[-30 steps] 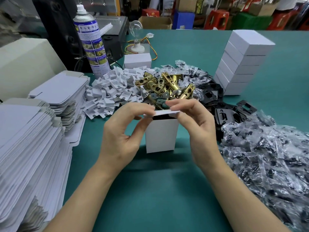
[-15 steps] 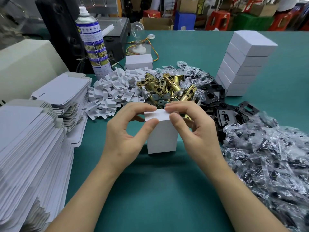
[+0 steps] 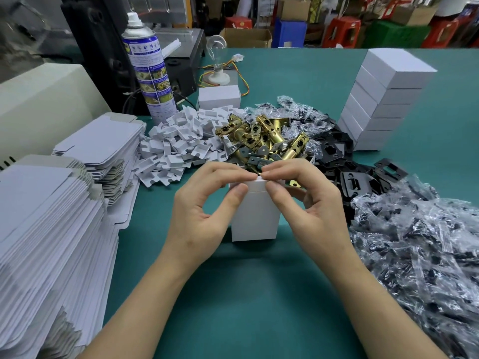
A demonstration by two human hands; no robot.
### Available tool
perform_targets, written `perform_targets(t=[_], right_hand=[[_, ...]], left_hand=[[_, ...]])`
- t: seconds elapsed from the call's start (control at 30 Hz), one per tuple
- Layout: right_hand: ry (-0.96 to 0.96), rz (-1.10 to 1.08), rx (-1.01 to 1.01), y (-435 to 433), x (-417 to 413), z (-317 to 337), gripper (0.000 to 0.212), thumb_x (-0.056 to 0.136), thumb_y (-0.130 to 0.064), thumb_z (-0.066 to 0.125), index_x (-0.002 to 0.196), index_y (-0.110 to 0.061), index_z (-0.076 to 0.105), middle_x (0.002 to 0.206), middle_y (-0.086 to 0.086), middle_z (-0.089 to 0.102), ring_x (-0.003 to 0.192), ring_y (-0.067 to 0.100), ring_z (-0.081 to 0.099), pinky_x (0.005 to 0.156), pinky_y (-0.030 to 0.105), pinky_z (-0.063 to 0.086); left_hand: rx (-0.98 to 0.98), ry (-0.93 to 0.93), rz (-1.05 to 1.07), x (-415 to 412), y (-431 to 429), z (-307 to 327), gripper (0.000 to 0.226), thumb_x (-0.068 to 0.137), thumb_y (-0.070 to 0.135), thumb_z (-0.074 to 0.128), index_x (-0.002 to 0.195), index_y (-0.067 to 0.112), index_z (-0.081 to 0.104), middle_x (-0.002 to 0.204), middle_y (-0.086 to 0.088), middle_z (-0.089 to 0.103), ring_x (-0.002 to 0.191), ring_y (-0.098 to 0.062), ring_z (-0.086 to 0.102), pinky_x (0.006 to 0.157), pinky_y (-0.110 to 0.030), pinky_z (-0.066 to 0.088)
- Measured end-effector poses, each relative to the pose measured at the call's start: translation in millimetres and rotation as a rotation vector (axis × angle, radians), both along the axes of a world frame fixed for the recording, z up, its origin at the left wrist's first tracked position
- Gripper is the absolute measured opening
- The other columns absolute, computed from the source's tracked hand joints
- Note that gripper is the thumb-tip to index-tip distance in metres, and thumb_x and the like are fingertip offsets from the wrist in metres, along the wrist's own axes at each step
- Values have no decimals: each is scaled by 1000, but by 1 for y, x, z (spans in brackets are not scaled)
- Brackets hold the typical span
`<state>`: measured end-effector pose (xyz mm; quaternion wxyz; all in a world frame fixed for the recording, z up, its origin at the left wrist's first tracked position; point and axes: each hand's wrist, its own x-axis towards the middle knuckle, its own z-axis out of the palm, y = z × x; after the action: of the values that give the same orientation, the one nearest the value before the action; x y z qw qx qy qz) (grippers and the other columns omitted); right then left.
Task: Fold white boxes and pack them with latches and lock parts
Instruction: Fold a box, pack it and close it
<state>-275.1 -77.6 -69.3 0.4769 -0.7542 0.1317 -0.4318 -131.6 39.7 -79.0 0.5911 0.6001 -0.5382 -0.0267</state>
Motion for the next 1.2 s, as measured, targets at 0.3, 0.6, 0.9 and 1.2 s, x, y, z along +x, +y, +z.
perform_targets(t=[0.3,0.6,0.9,1.2], right_hand=[[8,-10,-38,-2,-2,-1,8,96,-12,67,100,-14,73,109,-7,71,112,24,67,82,29,57],[6,61,-15,-6,-4,-3,11,96,-12,68,102,-14,75,112,-4,74,114,23,69,87,26,55],[20,69,-71,-11,-6,-4,9,95,-20,69,100,-17,76,112,-7,73,114,22,69,87,31,58],[5,-1,-251,-15,-8,-7,12,88,-17,81,98,-10,79,110,0,75,105,19,72,78,44,59]], left_hand=[[24,107,-23,-2,2,0,17,101,17,63,110,24,75,116,9,74,118,-23,69,94,-25,54],[11,7,-17,0,4,2,19,102,20,61,113,26,75,119,7,75,119,-19,69,90,-31,58],[-2,-93,-25,10,6,2,17,97,21,74,113,19,78,122,1,75,118,-13,71,102,-29,53],[-23,-98,-43,10,7,2,17,93,19,74,110,18,79,120,0,76,116,-13,72,100,-28,54]])
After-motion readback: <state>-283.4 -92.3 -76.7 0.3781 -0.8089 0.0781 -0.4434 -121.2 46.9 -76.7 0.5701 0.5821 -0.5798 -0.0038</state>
